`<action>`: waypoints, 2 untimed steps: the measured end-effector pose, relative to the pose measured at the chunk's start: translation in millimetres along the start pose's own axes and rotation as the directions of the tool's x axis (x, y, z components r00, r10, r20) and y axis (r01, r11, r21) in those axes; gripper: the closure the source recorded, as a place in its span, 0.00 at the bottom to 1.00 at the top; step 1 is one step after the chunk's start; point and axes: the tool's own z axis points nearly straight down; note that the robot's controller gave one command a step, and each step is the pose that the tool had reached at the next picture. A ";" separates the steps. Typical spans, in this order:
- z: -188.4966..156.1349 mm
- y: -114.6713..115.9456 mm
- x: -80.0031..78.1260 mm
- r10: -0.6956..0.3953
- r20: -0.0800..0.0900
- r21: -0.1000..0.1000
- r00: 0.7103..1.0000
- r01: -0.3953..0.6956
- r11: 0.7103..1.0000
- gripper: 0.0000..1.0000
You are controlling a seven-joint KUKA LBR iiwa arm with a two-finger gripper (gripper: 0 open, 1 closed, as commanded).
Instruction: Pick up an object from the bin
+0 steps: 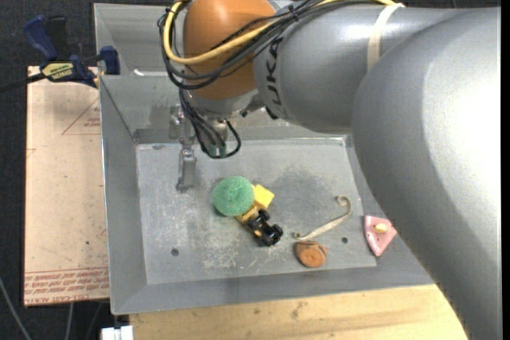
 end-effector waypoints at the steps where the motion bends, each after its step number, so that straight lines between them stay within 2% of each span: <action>1: 0.0 0.0 0.0 0.000 0.000 0.000 1.000 0.000 1.000 0.00; 2: -1.9 -0.5 -5.6 0.013 0.002 0.000 1.000 -0.013 1.000 0.00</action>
Offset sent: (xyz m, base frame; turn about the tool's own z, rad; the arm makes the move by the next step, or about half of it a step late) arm 0.0109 -0.0036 0.0033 0.0313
